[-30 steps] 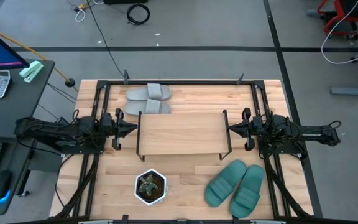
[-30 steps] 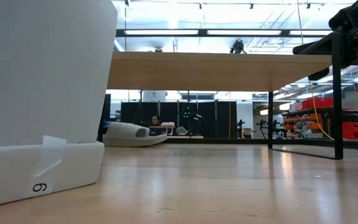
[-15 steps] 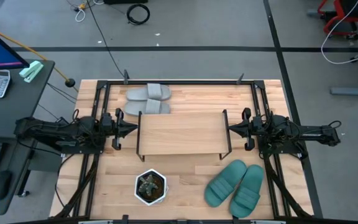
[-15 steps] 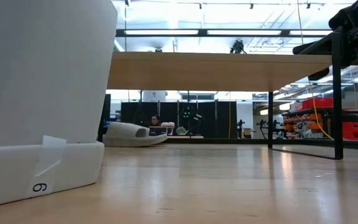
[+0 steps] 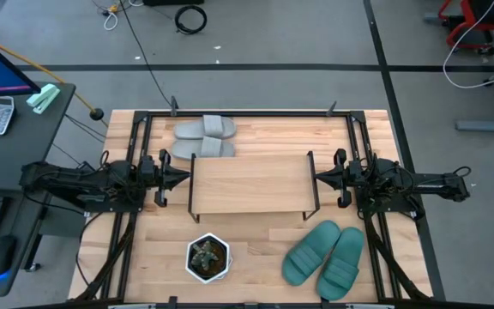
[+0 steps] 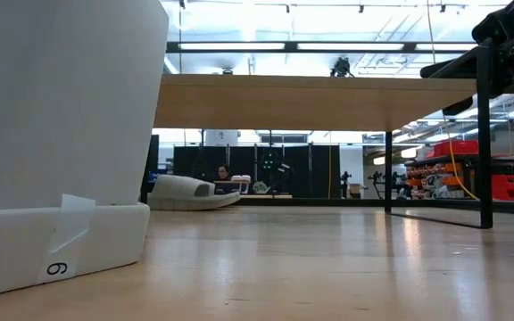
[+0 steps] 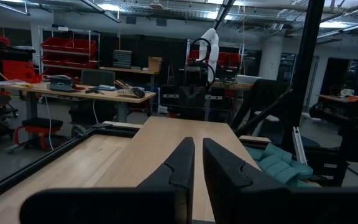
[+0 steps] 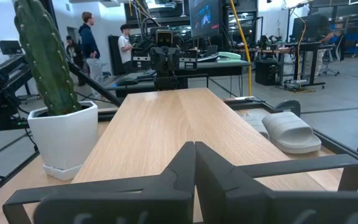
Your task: Pick and place slides into the shelf
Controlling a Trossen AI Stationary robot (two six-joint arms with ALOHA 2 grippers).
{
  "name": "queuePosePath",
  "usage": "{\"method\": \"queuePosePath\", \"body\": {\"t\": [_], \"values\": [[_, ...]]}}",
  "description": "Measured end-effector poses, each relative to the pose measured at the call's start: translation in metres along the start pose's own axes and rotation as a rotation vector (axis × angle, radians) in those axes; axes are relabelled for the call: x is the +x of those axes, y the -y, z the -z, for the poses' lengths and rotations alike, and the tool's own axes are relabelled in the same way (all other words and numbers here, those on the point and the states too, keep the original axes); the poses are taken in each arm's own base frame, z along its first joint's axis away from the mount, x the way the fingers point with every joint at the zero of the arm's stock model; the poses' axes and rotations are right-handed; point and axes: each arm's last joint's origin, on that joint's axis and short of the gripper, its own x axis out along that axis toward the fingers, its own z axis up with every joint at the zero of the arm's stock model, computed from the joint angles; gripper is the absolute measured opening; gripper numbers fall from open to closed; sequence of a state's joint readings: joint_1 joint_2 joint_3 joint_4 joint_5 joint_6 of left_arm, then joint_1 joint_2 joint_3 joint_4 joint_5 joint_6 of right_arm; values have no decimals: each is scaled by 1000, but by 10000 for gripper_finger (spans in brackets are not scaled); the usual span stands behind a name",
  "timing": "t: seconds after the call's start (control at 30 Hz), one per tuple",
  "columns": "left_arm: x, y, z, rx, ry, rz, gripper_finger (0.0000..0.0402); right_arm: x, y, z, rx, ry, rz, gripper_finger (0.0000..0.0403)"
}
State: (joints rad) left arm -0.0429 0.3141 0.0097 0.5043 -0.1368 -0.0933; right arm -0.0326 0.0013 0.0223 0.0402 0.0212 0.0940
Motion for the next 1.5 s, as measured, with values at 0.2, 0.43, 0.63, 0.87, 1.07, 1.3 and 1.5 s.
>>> {"method": "queuePosePath", "body": {"t": [0.2,0.43,0.63,0.87,1.07,1.3,1.5], "values": [[0,0,0,0,0,0,28,0,0,0,0,0,0,14],[0,0,0,0,0,0,36,0,0,0,1,0,0,14],[0,0,0,0,0,0,40,0,0,0,90,0,0,14],[0,0,0,0,0,0,29,0,0,0,100,0,0,14],[0,0,0,0,1,0,32,0,0,0,260,-2,0,14],[0,0,0,-144,2,0,40,0,0,0,499,-2,1,14],[0,0,0,-344,3,1,33,0,0,0,643,-1,2,14]]}}
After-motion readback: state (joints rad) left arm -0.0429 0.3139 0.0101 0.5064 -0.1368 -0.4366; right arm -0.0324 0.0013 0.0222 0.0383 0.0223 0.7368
